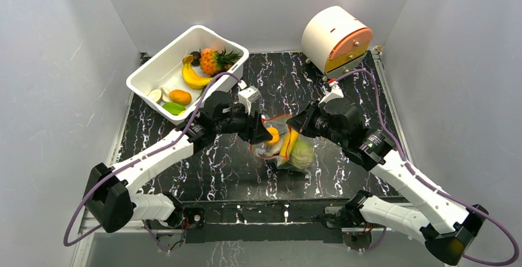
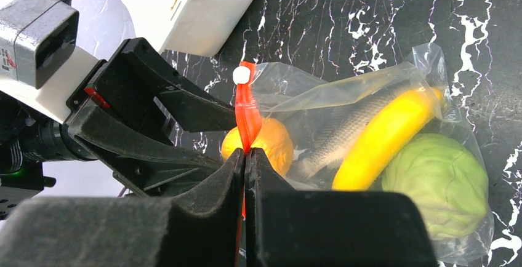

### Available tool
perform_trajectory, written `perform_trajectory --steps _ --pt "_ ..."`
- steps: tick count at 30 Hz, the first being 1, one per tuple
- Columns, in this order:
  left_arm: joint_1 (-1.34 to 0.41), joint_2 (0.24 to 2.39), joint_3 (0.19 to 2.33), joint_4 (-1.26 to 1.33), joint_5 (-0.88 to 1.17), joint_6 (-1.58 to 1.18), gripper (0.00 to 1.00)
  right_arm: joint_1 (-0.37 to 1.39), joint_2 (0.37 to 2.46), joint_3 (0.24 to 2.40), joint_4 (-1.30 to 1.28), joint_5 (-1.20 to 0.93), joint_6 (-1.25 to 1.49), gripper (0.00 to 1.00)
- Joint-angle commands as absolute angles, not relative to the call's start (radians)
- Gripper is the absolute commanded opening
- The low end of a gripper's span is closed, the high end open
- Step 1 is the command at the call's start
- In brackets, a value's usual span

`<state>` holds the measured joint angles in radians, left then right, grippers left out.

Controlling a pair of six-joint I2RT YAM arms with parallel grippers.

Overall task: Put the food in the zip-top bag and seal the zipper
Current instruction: Place the fake fruit in the zipper food storage bag.

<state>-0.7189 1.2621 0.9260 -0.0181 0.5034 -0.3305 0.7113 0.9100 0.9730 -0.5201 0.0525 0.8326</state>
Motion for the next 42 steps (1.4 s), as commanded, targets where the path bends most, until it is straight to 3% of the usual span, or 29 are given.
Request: perform_trajectory --steps 1,5,7,12,20,29,38,42 --pt "-0.729 1.234 0.964 -0.054 0.473 -0.288 0.51 0.709 0.886 1.010 -0.470 0.046 0.821 0.00" --pt "-0.728 1.222 0.970 -0.054 0.466 -0.285 0.57 0.709 0.881 1.005 -0.470 0.044 0.812 0.00" --pt "-0.729 1.227 0.981 -0.064 0.468 -0.280 0.65 0.710 0.881 1.004 -0.466 0.043 0.808 0.00" --pt "-0.730 1.234 1.011 -0.072 0.469 -0.283 0.69 0.710 0.877 1.006 -0.466 0.046 0.793 0.00" --pt "-0.729 1.215 1.105 -0.121 0.362 -0.291 0.69 0.709 0.865 1.044 -0.517 0.104 0.714 0.00" --pt "-0.710 1.258 1.265 -0.354 -0.086 -0.204 0.69 0.709 0.811 1.032 -0.501 0.089 0.682 0.00" --pt "-0.455 1.351 1.363 -0.477 -0.114 -0.173 0.64 0.710 0.786 1.011 -0.497 0.109 0.657 0.00" --pt "-0.353 1.406 1.403 -0.480 -0.159 -0.125 0.57 0.710 0.788 1.032 -0.509 0.146 0.619 0.00"
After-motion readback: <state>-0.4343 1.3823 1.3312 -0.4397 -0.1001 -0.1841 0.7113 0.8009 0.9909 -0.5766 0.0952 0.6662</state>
